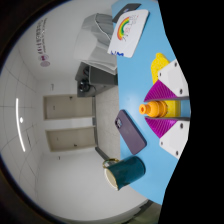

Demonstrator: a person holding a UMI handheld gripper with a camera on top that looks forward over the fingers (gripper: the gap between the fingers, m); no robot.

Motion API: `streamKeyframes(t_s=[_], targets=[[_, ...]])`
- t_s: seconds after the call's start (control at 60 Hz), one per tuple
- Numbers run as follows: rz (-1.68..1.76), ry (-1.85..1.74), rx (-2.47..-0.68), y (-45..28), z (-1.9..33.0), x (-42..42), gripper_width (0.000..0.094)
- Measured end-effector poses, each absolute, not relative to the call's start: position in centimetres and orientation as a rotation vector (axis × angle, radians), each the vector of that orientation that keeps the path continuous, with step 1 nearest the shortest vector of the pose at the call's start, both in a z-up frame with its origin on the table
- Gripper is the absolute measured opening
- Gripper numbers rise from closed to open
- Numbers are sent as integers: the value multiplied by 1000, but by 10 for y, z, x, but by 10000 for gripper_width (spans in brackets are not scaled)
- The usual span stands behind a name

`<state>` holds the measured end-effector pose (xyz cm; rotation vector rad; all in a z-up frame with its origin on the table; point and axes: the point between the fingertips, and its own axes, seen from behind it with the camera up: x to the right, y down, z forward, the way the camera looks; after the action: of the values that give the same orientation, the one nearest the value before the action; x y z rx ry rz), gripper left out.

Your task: Unplug charger

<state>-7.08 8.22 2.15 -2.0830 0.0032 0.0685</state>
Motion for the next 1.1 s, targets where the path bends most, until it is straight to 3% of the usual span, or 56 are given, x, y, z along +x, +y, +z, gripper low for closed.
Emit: streamKeyframes(t_s=[0.133,0.25,0.367,0.5,0.65,0.9,1.1], targets=[[-2,7,-2045,83,24,-68,75],[-42,15,-2082,84,27,-67,55],[-39,-8,-1881,94,138,-63,54],[-95,9,-1863,85,183,-23,53],[-186,55,-1961,53,155,47,55],[-218,110,-2255,6,28,140,102],[-154,39,-2330,16,-12,149,192]])
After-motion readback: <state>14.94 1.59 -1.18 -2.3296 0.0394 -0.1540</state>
